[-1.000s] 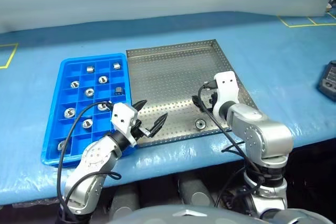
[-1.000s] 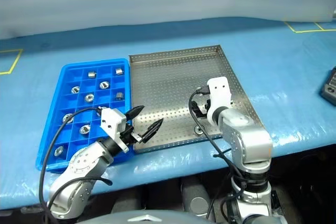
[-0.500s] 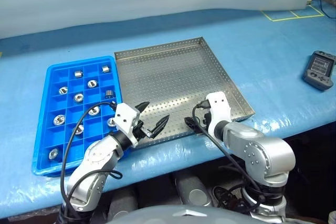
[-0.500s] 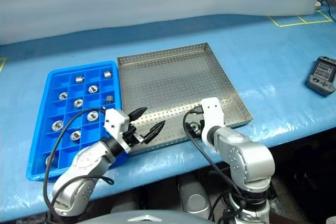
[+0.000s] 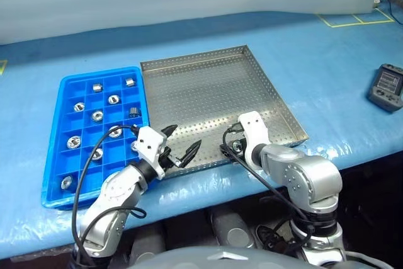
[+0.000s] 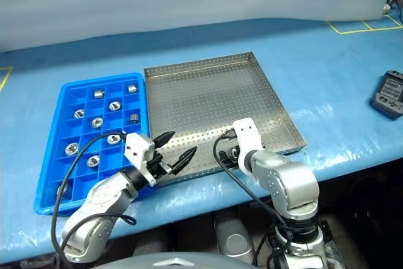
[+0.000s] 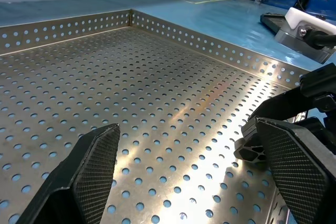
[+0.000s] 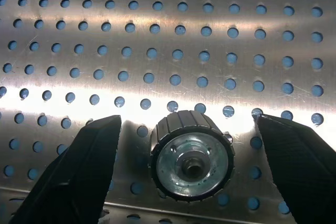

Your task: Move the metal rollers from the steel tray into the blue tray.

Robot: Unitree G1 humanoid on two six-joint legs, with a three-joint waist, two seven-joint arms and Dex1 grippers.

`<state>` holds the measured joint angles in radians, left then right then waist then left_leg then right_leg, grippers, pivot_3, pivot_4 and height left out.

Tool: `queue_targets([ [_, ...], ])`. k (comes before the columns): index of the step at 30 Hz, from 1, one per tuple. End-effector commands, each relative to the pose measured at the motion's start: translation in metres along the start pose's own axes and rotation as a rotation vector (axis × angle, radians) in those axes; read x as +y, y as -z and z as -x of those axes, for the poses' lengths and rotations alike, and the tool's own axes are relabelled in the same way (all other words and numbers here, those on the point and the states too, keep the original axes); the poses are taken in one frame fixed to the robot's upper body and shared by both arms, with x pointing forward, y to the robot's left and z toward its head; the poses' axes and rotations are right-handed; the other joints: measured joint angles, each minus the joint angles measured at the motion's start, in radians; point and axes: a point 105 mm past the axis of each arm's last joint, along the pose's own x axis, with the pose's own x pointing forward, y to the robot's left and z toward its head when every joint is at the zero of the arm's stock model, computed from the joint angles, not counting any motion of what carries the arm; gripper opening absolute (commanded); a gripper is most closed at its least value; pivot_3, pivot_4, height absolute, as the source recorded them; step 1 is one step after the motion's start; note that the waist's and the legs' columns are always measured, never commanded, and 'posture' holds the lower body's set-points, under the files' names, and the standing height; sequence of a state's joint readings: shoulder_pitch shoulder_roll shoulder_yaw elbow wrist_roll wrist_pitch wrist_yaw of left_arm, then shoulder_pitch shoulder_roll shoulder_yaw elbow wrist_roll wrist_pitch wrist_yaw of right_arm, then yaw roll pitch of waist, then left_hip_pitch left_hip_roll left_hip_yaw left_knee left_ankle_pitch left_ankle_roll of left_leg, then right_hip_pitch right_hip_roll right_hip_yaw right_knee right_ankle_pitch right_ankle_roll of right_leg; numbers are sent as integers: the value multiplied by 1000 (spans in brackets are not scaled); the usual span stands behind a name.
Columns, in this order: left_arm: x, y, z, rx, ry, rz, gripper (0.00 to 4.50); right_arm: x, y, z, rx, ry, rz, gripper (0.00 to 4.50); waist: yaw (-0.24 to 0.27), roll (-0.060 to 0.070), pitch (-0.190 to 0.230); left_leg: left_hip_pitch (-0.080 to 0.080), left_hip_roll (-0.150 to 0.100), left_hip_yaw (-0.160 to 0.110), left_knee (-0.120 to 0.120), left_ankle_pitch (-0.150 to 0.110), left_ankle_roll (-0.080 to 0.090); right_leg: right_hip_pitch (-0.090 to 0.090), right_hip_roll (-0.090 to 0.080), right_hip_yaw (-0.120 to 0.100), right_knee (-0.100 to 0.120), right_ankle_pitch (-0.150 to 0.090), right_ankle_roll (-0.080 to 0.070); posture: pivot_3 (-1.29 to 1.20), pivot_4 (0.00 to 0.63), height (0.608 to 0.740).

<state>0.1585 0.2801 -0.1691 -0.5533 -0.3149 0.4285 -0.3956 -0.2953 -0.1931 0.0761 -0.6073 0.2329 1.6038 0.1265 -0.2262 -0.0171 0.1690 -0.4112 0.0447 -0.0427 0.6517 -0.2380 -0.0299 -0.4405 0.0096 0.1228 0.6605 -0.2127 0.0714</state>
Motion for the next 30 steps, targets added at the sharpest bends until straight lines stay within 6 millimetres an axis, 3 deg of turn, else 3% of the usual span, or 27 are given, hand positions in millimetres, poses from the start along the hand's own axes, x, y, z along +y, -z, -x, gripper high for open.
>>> queue_targets([
  [1, -3, -15, 4, -62, -12, -33, 4500, 0, 2, -2, 32, -8, 34, 3260, 5, 0, 0, 0, 0, 0, 0, 0, 0, 0, 0, 0, 0, 0, 0, -82, 150, 740],
  [6, -2, -15, 8, -65, -47, -35, 4500, 0, -6, -1, 29, -17, 102, 1730, 30, 0, 0, 1, 0, 0, 0, 0, 0, 1, 0, 0, 0, 0, 0, -34, 150, 740],
  [9, 1, -17, 11, -70, -79, -41, 4500, 4, -21, -2, -27, -33, 128, 1733, 51, 0, 0, 1, 0, 0, 0, 0, 0, 1, 1, 0, 1, 0, 0, 0, 150, 740],
  [11, 5, -19, 15, -80, -119, -47, 4500, 13, -42, -1, -133, -72, 155, 1733, 63, 0, 0, 1, 0, 0, 0, 0, 0, 0, 0, 0, 0, 0, 0, 29, 150, 740],
  [13, 14, -23, 22, -110, -213, -61, 4500, 31, -69, 2, -269, -149, 200, 1733, 75, 0, 0, 1, 0, 0, 0, 0, 0, 0, 0, 0, 0, 0, 0, 61, 150, 740],
  [18, 28, -32, 41, -168, -366, -101, 4500, 62, -104, 2, -452, -293, 287, 1733, 132, -1, 0, 1, 0, 0, -1, 0, 0, 0, 1, -1, 0, 0, 0, 144, 150, 740],
  [24, 33, -36, 68, -210, -502, -162, 4500, 104, -121, -1, -586, -491, 399, 1733, 193, -1, 1, 0, 0, 1, -1, 0, 0, -1, -1, -1, -2, 0, -1, 252, 150, 740],
  [30, 22, -32, 100, -205, -580, -175, 4500, 146, -112, -6, -572, -733, 425, 1733, 237, -1, 1, 0, 1, 1, -1, 0, 0, -1, 0, -1, -1, -4, -7, 344, 150, 740],
])
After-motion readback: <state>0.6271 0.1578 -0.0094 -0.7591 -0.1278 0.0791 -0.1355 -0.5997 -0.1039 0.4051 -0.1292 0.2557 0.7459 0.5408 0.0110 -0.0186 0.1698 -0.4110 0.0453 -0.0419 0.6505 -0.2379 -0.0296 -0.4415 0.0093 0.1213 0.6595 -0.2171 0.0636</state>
